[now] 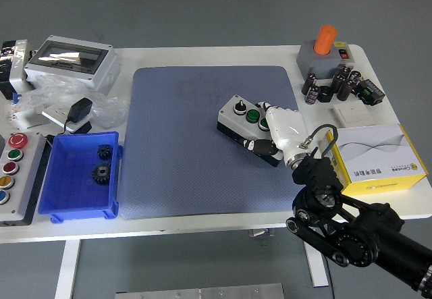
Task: Pick up the button,place it on the desk,press the button,press the button
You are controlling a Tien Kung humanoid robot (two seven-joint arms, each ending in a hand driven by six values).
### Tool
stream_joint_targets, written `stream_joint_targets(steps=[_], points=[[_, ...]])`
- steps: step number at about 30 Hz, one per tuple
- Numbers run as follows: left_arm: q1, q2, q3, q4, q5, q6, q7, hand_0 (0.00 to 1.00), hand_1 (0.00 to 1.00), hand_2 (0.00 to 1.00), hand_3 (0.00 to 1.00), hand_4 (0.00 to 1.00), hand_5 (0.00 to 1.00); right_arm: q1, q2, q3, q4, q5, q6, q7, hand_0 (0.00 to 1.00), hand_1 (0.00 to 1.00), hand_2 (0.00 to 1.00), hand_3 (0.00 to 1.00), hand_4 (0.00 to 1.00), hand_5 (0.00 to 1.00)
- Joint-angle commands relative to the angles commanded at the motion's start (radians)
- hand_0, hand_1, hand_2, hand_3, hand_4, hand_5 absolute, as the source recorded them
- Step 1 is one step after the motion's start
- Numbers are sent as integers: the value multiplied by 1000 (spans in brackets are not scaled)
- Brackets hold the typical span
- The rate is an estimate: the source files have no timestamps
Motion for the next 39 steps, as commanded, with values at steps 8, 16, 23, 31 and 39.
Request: stream_joint_targets(steps=[8,16,23,31,39], points=[[4,-1,-4,0,0,2,3,678,684,592,662,713,299,13,-26,-23,48,86,-47,159,101,279,271,295,637,135],[2,-1,-8,0,4,2,2,678,684,592,663,714,298,67,-80,-140,106,92,-58,375,105,281,267,288,560,123],[0,-3,-7,0,5,1,1,678,684,592,665,716,300,103,-93,-228,63,47,-33,460,134,301,262,282,520,132],[0,-4,-9,0,8,0,2,677,684,592,666,717,301,101,-72,-266,-10,57,-33,457,139,305,262,283,511,123],[0,-5,-21,0,19,0,7,677,684,592,666,718,301,100,-67,-260,-33,39,-17,451,140,305,262,283,508,125]])
